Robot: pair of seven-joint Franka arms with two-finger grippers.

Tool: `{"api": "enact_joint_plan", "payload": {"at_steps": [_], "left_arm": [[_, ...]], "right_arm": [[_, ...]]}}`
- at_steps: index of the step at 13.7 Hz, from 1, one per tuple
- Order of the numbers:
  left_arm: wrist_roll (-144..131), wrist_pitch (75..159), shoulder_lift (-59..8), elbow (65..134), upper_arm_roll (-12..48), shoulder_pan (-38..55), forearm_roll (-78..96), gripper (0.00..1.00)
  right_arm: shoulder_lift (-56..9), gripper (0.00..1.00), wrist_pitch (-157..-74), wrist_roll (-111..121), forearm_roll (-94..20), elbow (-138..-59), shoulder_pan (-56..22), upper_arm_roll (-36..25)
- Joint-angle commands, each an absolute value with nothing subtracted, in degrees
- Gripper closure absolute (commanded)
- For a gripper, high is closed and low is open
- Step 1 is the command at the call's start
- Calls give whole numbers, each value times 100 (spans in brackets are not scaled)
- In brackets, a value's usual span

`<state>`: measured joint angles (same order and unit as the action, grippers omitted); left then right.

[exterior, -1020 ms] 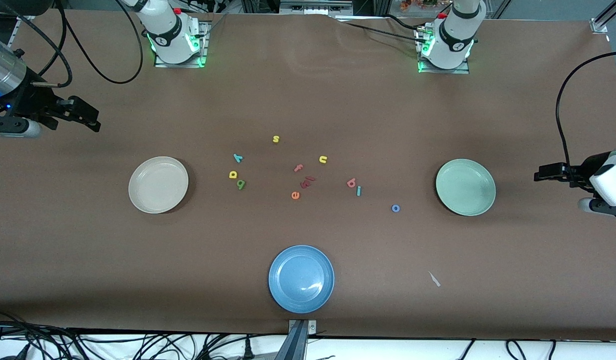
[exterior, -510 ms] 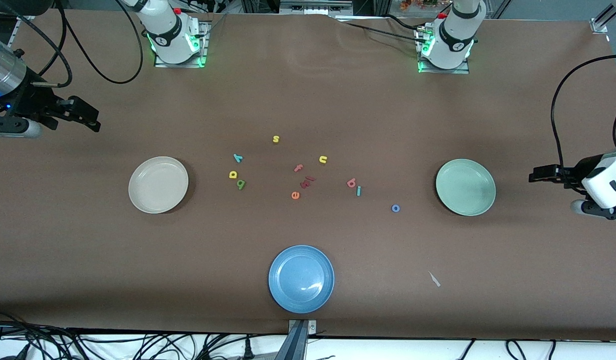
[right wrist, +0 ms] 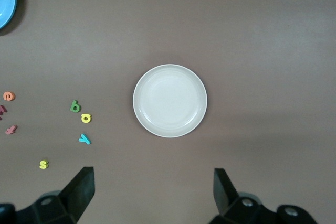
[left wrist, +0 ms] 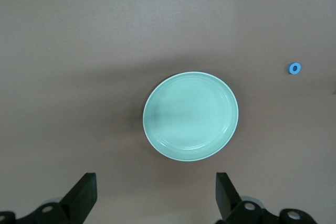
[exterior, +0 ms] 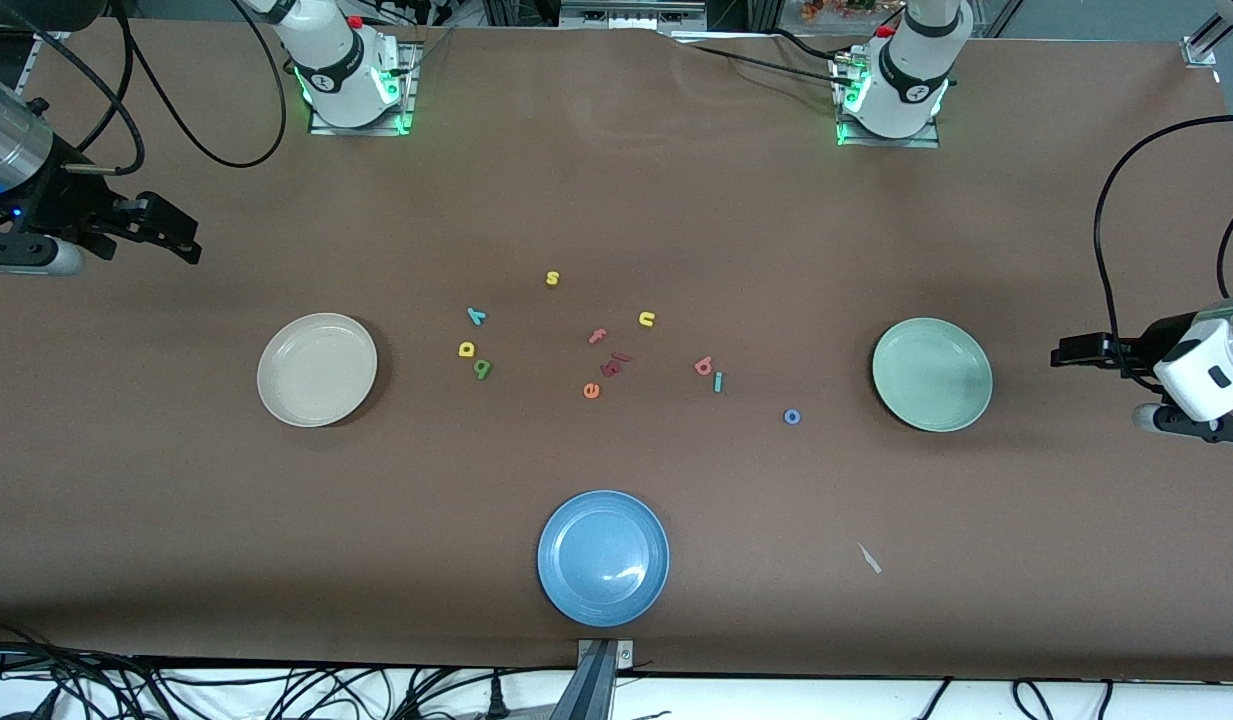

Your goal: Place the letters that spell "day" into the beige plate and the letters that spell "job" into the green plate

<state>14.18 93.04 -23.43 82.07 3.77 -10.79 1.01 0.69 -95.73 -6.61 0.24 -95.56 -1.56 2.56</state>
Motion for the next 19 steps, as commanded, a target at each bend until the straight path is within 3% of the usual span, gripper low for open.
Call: {"api": "enact_joint_plan", "payload": {"at_steps": [1, 12, 16, 19], "left_arm": [[1231, 9272, -2382, 8086, 360, -958, 149, 1], [197, 9272, -2470, 8095, 360, -660, 246, 1], [-1235, 9377, -2662, 8138, 369, -116, 299, 1], [-2658, 10026, -3092, 8218, 378, 403, 308, 1]], "right_arm": [[167, 0, -9562, -598, 97, -9650, -141, 281], [-52, 0, -9238, -817, 53, -9703, -307, 475], [-368, 0, -9334, -1316, -9, -9668, -851, 475], [-693, 0, -9675, -2141, -9, -9677, -1343, 475]]}}
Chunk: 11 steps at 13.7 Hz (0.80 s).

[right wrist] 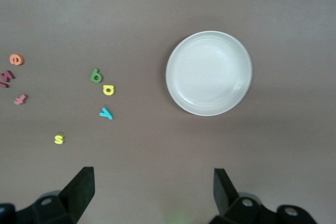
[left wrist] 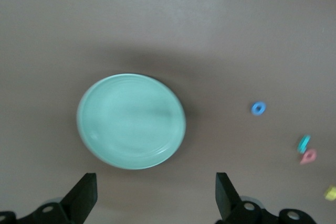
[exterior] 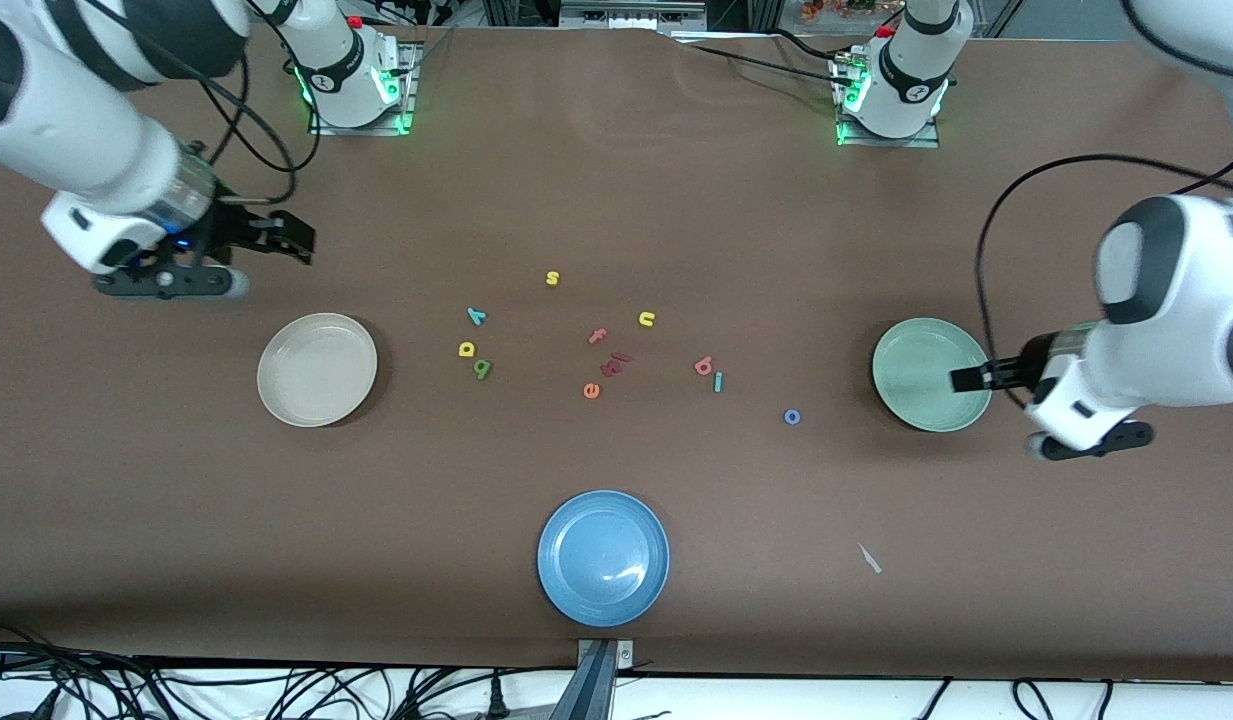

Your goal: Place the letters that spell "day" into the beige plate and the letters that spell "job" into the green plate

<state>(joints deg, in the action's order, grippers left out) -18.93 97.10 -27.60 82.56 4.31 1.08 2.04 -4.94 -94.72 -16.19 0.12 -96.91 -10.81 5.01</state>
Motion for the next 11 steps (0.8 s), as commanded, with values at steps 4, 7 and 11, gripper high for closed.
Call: {"api": "enact_joint_plan", "payload": {"at_steps": [4, 7, 11], "left_arm": [[-3568, 10932, -3594, 8340, 378, 764, 790, 10], [-3988, 11730, -3936, 8586, 378, 966, 800, 10], [-4367, 12269, -4262, 8718, 378, 1300, 765, 10]], "right_arm": [[-1369, 0, -10510, -3425, -9, -9685, -2055, 475], [-1958, 0, -11230, -4435, 44, -9703, -2442, 475], [-2504, 9, -11698, -5246, 62, -9686, -2549, 466]]}}
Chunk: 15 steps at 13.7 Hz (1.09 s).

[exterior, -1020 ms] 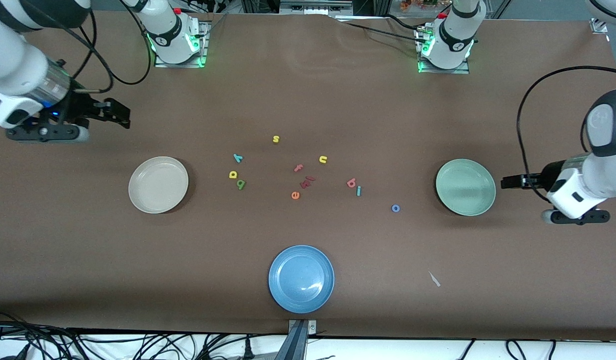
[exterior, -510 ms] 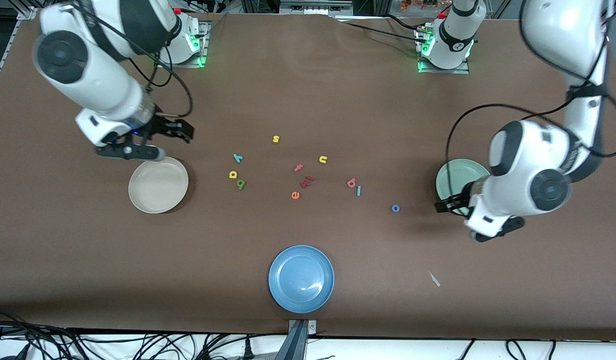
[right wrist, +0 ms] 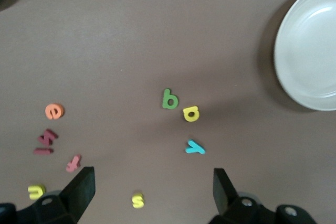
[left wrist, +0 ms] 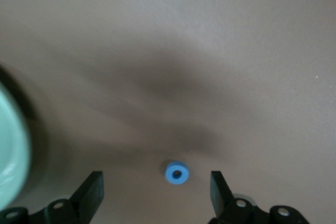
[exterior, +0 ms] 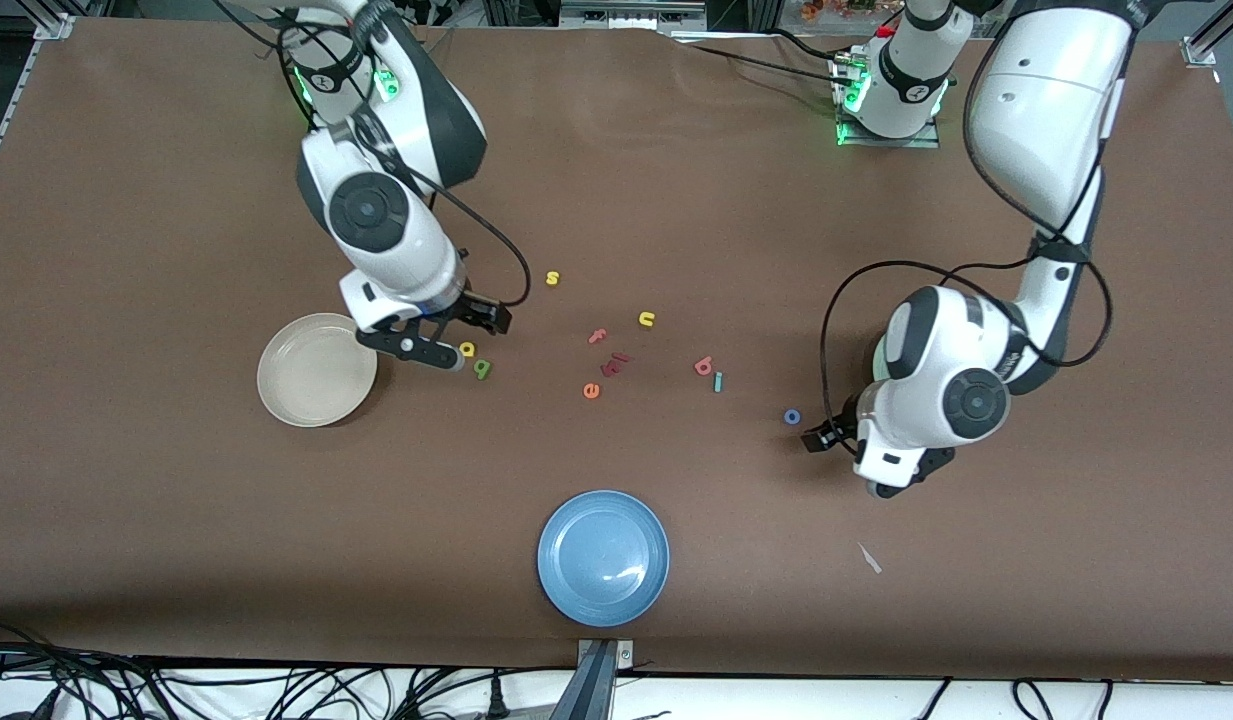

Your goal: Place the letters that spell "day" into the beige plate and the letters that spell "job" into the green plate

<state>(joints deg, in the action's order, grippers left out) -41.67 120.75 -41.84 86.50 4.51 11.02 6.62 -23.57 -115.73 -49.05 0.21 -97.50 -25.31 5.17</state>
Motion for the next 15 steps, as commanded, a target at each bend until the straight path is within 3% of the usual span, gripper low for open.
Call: {"api": "enact_joint_plan", "payload": {"at_steps": [1, 2, 6, 11, 13, 15], "left_arm": [[-4438, 12365, -4297, 8754, 378, 1336, 765, 10], [-4482, 12479, -4315, 8841, 378, 1353, 765, 12], [-4605, 12709, -4350, 9017, 378, 1458, 782, 25], [-4746, 12700, -4456, 9122, 387, 1503, 800, 38], [-4746, 12700, -4456, 9149, 387, 1503, 800, 47], [-4737, 12691, -4465, 9149, 378, 1503, 800, 70]], "right_arm": [[-2618, 13, -11803, -5308, 53, -9686, -2540, 457], [-2758, 20, -12013, -5335, 35, -9686, -2549, 457], [-3373, 27, -12813, -5941, 53, -9712, -2549, 457], [-3753, 29, -13113, -6038, 88, -9729, -2584, 413], [-3762, 30, -13113, -6038, 88, -9799, -2584, 404], [-3788, 30, -13113, -6047, 105, -9817, -2566, 387]]}}
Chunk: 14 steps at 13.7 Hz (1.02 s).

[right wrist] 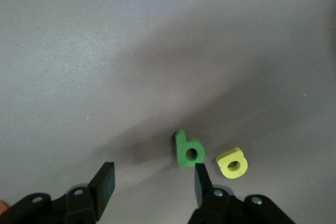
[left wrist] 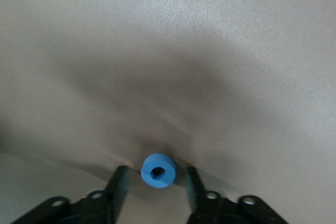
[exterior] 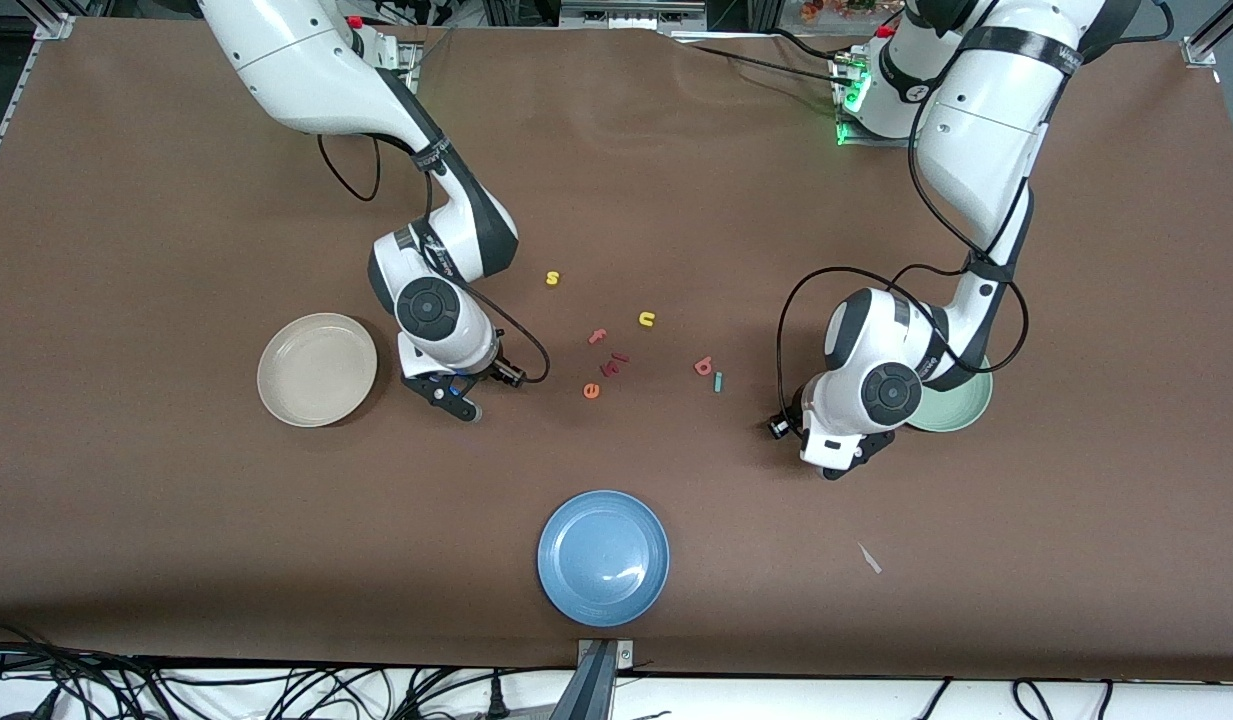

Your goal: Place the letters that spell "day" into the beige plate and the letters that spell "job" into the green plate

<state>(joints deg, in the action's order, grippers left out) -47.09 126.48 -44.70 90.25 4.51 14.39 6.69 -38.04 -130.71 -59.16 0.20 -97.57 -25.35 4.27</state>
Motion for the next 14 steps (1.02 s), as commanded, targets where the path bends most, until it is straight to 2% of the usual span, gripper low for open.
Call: {"api": "enact_joint_plan", "payload": {"at_steps": [1, 2, 3, 5, 10, 12, 14], "left_arm": [[-4694, 12648, -4456, 9149, 378, 1503, 791, 86], [-4667, 12630, -4456, 9149, 387, 1503, 791, 98], [-4632, 12612, -4447, 9141, 378, 1503, 791, 100], [-4344, 12255, -4316, 9097, 378, 1398, 756, 100], [-2641, 10251, -3280, 9105, 360, 521, 774, 100], [-1946, 9863, -3234, 9175, 352, 142, 651, 100], [-1505, 9835, -3269, 9473, 352, -113, 205, 100]], "right_arm": [[-3832, 30, -13122, -6047, 105, -9817, -2566, 387], [-3858, 30, -13157, -6047, 105, -9826, -2558, 361], [-3876, 30, -13192, -6047, 105, -9852, -2558, 326], [-3929, 30, -13227, -6047, 105, -9861, -2558, 325], [-3937, 30, -13280, -6056, 105, -9958, -2566, 325], [-3929, 30, -13298, -6047, 105, -9984, -2566, 325], [-3929, 30, -13307, -6047, 105, -10028, -2566, 325]]}}
